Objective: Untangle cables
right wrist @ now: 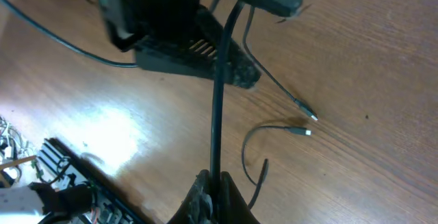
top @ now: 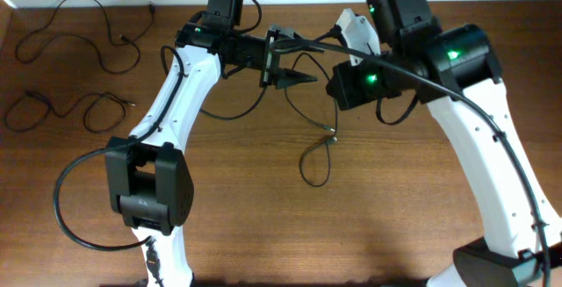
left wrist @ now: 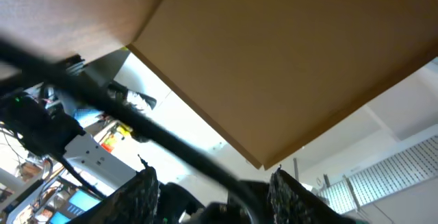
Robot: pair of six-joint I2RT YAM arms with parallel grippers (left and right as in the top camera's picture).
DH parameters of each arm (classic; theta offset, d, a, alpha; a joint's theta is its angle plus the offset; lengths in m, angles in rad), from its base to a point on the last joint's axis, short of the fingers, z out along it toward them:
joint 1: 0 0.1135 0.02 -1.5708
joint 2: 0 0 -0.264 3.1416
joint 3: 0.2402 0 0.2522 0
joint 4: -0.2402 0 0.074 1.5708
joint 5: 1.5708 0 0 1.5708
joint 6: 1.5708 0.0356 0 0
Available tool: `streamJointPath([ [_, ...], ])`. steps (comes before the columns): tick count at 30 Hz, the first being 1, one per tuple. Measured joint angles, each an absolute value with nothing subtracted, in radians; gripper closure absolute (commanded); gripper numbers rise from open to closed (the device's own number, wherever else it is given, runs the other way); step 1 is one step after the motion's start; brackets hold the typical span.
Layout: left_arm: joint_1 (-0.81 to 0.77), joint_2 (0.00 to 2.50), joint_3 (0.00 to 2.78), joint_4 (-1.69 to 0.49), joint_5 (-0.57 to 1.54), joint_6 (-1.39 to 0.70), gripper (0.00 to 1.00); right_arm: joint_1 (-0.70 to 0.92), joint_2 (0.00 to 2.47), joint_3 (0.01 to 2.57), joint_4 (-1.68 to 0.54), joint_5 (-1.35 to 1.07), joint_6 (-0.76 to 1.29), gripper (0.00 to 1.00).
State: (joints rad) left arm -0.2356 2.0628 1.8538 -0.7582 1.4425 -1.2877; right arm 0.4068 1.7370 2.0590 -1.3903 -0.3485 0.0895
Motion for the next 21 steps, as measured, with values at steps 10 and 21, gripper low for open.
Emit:
streamJointPath([
  [10, -0.236, 2.063, 1.854, -0.758, 1.46, -1.299, 0.73, 0.407, 1.772, 2.059, -1.389, -0.344, 0.09, 0.96],
  [21, -0.236, 2.063, 1.854, -0.758, 1.461, -1.298, 0.77, 0.407, 1.772, 2.059, -1.387, -0.361, 0.09, 0.96],
])
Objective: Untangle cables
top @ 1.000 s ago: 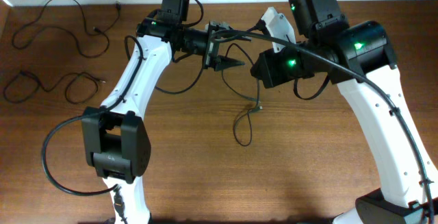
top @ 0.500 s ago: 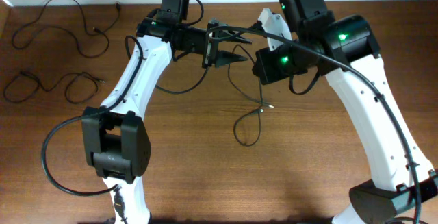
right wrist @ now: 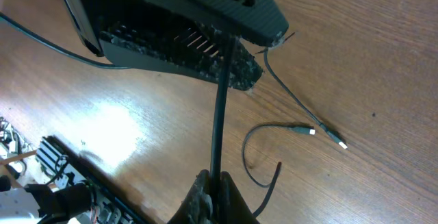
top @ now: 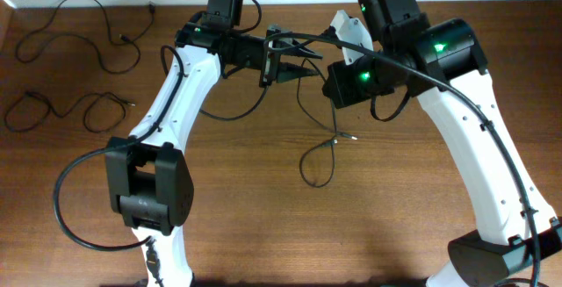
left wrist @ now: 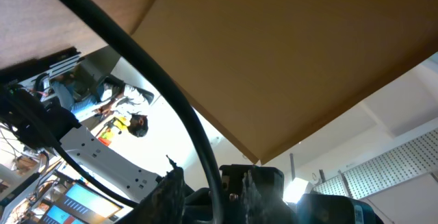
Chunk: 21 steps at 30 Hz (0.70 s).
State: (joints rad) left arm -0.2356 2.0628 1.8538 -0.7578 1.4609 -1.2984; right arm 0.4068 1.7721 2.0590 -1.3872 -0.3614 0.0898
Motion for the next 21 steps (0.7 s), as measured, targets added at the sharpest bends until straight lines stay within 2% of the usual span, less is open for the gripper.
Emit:
streamJointPath([
  [10, -0.236, 2.063, 1.854, -0.758, 1.463, -1.303, 0.91, 0.407, 1.772, 2.059, -1.387, -0.364, 0.089, 0.95],
  [13, -0.236, 2.063, 1.854, -0.758, 1.463, -1.302, 1.0, 0.407, 1.772, 2.059, -1.388, -0.364, 0.09, 0.9],
  [14, -0.236, 2.063, 1.854, -0.758, 1.462, -1.299, 1.0, 0.407, 1.772, 2.059, -1.388, -0.365, 0.088, 0.88],
  [15, -0.236, 2.063, 1.854, -0.758, 1.462, -1.3, 1.0, 0.407, 1.772, 2.059, -1.389, -0.367, 0.089, 0.75],
  [17, -0.236, 2.063, 1.854, -0.758, 1.462, -1.295, 1.0, 0.407, 1.772, 2.059, -1.391, -0.368, 0.091, 0.23],
  [18, -0.236, 2.063, 1.854, -0.758, 1.458, -1.284, 1.0, 0.407, 1.772, 2.059, -1.392, -0.37, 0.093, 0.13],
  [21, -0.236, 2.063, 1.854, -0.758, 1.423, -1.227, 1.0, 0.407, 1.772, 2.059, -1.4, -0.372, 0.089, 0.05],
])
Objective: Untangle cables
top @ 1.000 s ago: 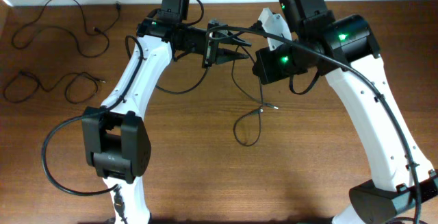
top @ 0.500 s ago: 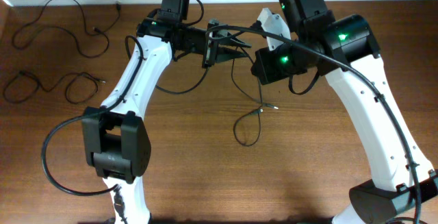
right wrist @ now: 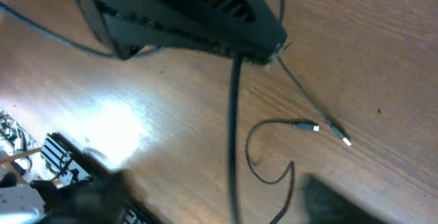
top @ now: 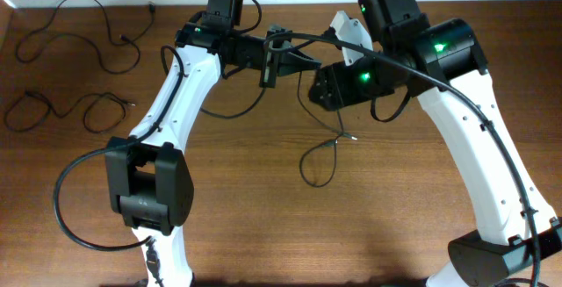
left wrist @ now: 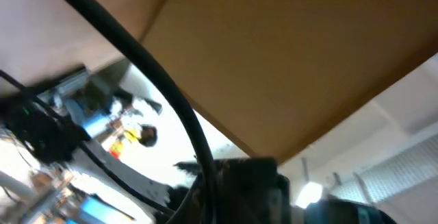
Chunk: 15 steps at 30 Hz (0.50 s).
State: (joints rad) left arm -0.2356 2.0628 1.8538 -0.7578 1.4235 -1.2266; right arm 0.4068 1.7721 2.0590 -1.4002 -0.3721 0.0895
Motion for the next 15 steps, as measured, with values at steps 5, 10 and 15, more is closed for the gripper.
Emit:
streamJointPath([
  [5, -0.236, 2.063, 1.854, -0.758, 1.299, -1.047, 1.0, 0.404, 1.771, 2.059, -1.407, -0.38, 0.107, 0.01],
  [10, -0.236, 2.063, 1.854, -0.758, 1.216, -0.829, 1.0, 0.35, 1.722, 2.059, -1.41, -0.383, 0.109, 0.01],
  [15, -0.236, 2.061, 1.854, -0.743, 1.176, -0.717, 1.0, 0.198, 1.625, 2.059, -1.468, -0.386, 0.129, 0.01],
])
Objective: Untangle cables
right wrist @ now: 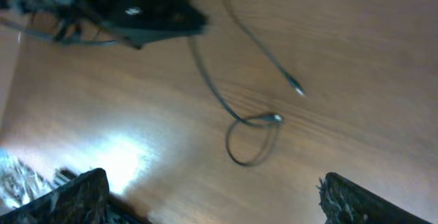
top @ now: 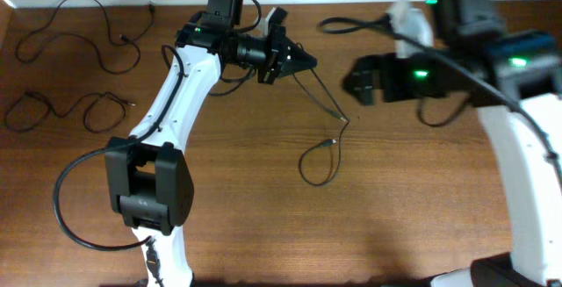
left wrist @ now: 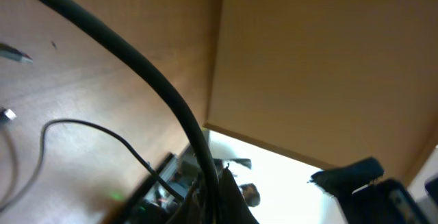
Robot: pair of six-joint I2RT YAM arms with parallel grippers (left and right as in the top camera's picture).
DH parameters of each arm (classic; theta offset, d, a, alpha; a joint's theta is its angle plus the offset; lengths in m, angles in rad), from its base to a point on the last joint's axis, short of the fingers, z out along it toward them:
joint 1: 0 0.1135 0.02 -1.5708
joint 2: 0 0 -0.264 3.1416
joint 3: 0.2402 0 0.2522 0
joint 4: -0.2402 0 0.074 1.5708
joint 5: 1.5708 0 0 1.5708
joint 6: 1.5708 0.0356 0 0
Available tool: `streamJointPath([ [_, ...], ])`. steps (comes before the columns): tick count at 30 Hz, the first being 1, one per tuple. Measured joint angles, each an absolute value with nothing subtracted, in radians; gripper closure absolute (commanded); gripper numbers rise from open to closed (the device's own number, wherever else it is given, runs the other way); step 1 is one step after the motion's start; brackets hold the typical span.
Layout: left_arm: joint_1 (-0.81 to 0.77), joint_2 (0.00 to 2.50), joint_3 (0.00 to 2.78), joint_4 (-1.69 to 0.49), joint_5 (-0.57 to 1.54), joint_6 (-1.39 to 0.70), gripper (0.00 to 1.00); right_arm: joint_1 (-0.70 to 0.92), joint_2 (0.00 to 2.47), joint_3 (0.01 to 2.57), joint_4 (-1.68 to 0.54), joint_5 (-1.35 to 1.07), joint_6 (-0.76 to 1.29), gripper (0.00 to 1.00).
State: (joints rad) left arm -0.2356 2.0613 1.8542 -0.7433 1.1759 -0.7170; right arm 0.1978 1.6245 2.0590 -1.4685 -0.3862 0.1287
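My left gripper (top: 297, 60) is raised over the far middle of the table and shut on a thin black cable (top: 327, 103). From it the cable hangs down to a loop (top: 317, 161) lying on the wood. In the left wrist view the cable (left wrist: 147, 80) runs into the shut gripper (left wrist: 212, 198). My right gripper (top: 356, 81) is off to the right, open and holding nothing. Its view shows the gripper (right wrist: 212, 202) with fingers (right wrist: 75, 198) wide apart, and beyond them the loop (right wrist: 252, 140) and a plug end (right wrist: 295, 86).
Two other black cables lie spread out on the left of the brown table (top: 263, 234): one at the far left corner (top: 83, 24), one below it (top: 61, 107). The far table edge runs behind both arms.
My right arm has drawn back to the right, away from the left gripper, with its fingers spread wide and empty. The left gripper keeps the cable and has turned.
At first my right gripper was shut on the lifted cable, with the left gripper open beside it. Then the left fingers stood close round the cable. Then the left was shut on it and the right had opened. Now only the left holds it.
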Motion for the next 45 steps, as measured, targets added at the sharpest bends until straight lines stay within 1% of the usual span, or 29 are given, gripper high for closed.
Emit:
streamJointPath([
  [4, -0.236, 2.017, 1.855, -0.746, 1.073, -0.651, 1.0, 0.1, 1.621, 2.059, -1.523, -0.386, 0.144, 0.01],
  [8, -0.236, 1.887, 1.866, -0.754, 0.96, -0.57, 1.0, 0.052, 1.622, 2.059, -1.544, -0.386, 0.154, 0.01],
  [12, -0.236, 1.72, 1.898, -0.816, 0.891, -0.458, 1.0, 0.041, 1.622, 2.059, -1.543, -0.386, 0.154, 0.01],
  [15, -0.236, 1.674, 1.899, -0.838, 0.854, -0.415, 1.0, 0.041, 1.622, 2.059, -1.541, -0.386, 0.155, 0.02],
  [18, -0.236, 1.671, 1.899, -0.842, 0.809, -0.416, 1.0, 0.041, 1.622, 2.059, -1.541, -0.388, 0.149, 0.02],
  [23, -0.236, 1.673, 1.898, -0.814, 0.778, -0.588, 1.0, 0.06, 1.622, 2.059, -1.536, -0.479, -0.007, 0.02],
  [27, -0.236, 1.673, 1.898, -0.729, 0.832, -0.833, 1.0, 0.101, 1.622, 2.059, -1.48, -0.525, -0.086, 0.01],
  [30, -0.236, 1.673, 1.898, -0.659, 0.907, -0.984, 1.0, 0.142, 1.622, 2.059, -1.43, -0.542, -0.115, 0.01],
  [33, -0.236, 1.673, 1.898, -0.633, 0.95, -1.097, 1.0, 0.184, 1.623, 2.059, -1.383, -0.546, -0.126, 0.02],
  [42, -0.236, 1.673, 1.898, -0.63, 0.989, -1.319, 1.0, 0.289, 1.623, 2.059, -1.277, -0.552, -0.123, 0.01],
  [43, -0.236, 1.673, 1.898, -0.63, 0.99, -1.339, 1.0, 0.29, 1.623, 2.059, -1.277, -0.552, -0.121, 0.05],
  [44, -0.236, 1.673, 1.898, -0.63, 0.992, -1.358, 1.0, 0.29, 1.623, 2.059, -1.277, -0.552, -0.119, 0.12],
  [45, -0.236, 1.673, 1.898, -0.63, 0.992, -1.374, 1.0, 0.29, 1.623, 2.059, -1.277, -0.553, -0.118, 0.22],
])
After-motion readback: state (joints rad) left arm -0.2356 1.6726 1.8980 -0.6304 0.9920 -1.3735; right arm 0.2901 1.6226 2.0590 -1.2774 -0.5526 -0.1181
